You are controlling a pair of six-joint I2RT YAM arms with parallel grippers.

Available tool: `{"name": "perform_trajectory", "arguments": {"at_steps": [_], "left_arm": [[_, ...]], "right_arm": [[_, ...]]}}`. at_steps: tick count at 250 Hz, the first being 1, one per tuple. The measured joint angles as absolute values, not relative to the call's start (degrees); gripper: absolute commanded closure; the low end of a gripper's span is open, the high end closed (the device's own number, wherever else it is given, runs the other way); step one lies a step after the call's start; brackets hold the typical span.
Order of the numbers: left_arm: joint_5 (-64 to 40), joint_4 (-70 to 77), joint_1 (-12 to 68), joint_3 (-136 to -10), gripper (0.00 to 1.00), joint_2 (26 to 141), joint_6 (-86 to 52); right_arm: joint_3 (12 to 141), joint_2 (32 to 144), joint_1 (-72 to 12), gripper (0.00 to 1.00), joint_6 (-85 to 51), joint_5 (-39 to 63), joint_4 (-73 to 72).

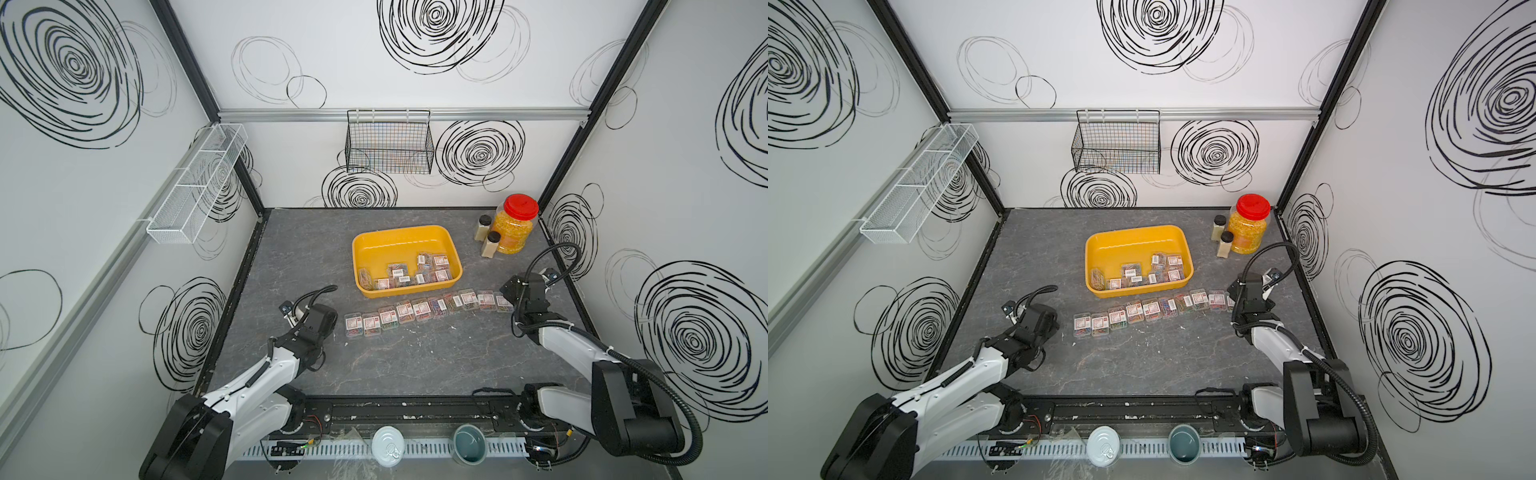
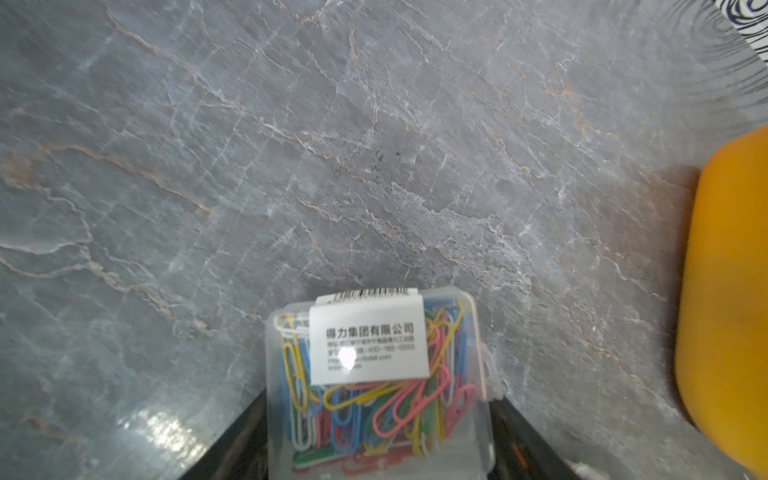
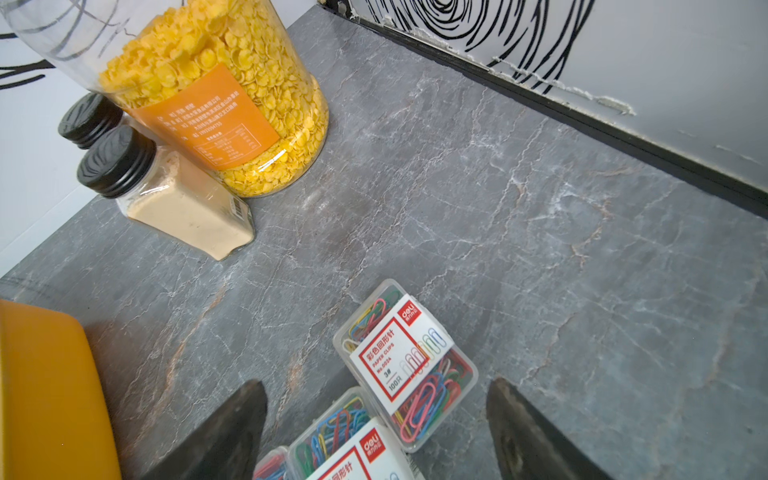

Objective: Take the paper clips out of the storage box
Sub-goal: Place the boxed paper clips at the center of the board.

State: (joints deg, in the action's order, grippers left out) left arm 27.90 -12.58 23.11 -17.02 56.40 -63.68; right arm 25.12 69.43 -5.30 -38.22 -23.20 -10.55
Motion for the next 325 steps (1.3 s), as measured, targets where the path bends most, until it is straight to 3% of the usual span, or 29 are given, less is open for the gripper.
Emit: {"name": "perform_trajectory", "arguments": {"at_steps": [75,116,187,284,325], "left_arm": [[28.6,-11.6,27.0,-17.0,0.41,57.0,-67.5],[28.6,-11.5,27.0,-17.0,0.31,58.2,-68.4],[29.8,-12.1,27.2,-17.8,0.00,58.0,-68.7],[29.0,-16.2,19.4,-24.8,0.01,53.9,-58.1],[25.2,-15.5,14.3,-27.5,0.01,58.3,-49.8]], "right_arm": [[25.3,69.5,-5.6,0.14,-38.1,-23.8,-10.5],[25.3,69.5,-5.7,0.13,-38.1,-24.3,-10.5],[25.3,69.5,-6.0,0.13,-38.1,-24.4,-10.5],[25.3,69.0,-6.0,0.12,-38.1,-24.8,-10.5],[25.3,69.0,-6.3,0.12,-38.1,-25.1,-10.5]]}}
